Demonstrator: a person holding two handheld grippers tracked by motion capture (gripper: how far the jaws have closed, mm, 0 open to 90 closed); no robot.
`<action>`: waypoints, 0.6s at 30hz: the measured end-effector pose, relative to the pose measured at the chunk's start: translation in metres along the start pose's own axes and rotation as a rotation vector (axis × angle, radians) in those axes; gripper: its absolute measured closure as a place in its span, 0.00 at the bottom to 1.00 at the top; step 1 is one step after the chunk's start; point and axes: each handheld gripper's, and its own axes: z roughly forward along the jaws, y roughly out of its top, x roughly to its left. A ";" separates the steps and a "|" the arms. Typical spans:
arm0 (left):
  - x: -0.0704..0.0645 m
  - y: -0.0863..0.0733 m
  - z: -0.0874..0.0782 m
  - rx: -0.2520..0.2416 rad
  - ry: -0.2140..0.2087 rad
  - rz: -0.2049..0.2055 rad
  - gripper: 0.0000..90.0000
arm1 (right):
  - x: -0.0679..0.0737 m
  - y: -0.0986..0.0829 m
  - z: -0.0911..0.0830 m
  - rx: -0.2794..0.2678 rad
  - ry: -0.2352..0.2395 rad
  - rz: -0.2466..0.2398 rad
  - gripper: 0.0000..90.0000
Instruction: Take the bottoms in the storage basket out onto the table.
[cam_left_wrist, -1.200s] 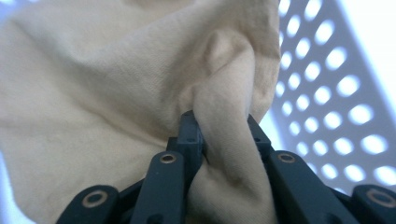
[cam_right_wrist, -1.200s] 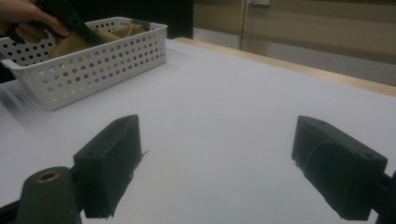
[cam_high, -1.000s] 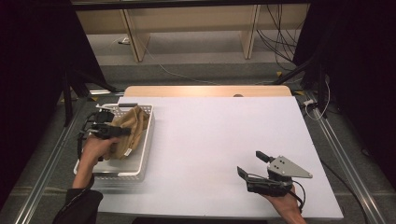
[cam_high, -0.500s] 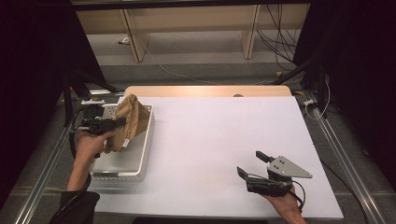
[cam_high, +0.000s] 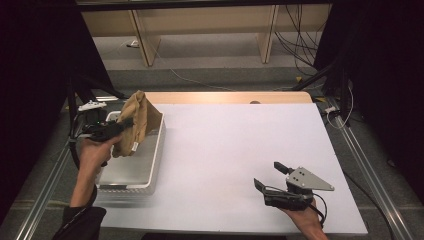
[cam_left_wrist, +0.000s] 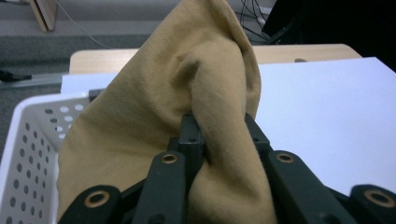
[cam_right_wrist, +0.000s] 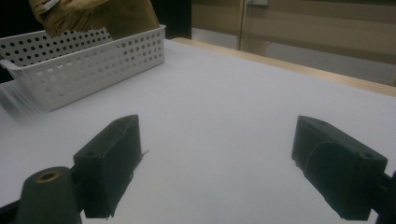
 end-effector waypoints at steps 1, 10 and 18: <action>-0.001 0.001 -0.001 -0.011 0.002 0.003 0.84 | 0.000 0.000 0.000 0.000 0.000 0.000 0.18; -0.013 0.006 -0.014 -0.113 -0.011 0.026 0.84 | 0.000 0.000 0.001 -0.002 0.001 0.003 0.18; -0.030 0.011 -0.021 -0.155 -0.067 0.051 0.84 | 0.000 0.000 0.001 0.001 0.002 0.002 0.18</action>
